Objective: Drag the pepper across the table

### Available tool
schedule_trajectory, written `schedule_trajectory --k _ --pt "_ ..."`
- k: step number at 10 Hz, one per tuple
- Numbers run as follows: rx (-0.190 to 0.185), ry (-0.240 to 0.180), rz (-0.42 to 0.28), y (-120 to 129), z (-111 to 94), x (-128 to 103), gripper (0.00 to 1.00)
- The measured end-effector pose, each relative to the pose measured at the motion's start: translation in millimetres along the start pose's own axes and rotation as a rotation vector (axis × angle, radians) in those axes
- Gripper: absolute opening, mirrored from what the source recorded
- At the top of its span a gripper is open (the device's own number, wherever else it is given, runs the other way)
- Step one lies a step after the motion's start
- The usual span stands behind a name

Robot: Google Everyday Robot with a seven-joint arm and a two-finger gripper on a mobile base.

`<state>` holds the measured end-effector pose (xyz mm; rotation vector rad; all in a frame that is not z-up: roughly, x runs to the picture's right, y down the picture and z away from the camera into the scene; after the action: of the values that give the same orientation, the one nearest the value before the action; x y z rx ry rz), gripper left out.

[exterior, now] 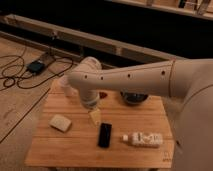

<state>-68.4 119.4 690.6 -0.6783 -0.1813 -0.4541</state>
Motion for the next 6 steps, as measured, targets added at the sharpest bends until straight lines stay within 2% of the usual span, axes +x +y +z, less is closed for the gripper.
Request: schedule_trajectory --k 4,6 --pt "-0.001 -0.003 0.002 -1.2 1.3 0.0 0.80" --pt "-0.011 -0.007 0.020 -9.4 17.3 9.6 0.80"
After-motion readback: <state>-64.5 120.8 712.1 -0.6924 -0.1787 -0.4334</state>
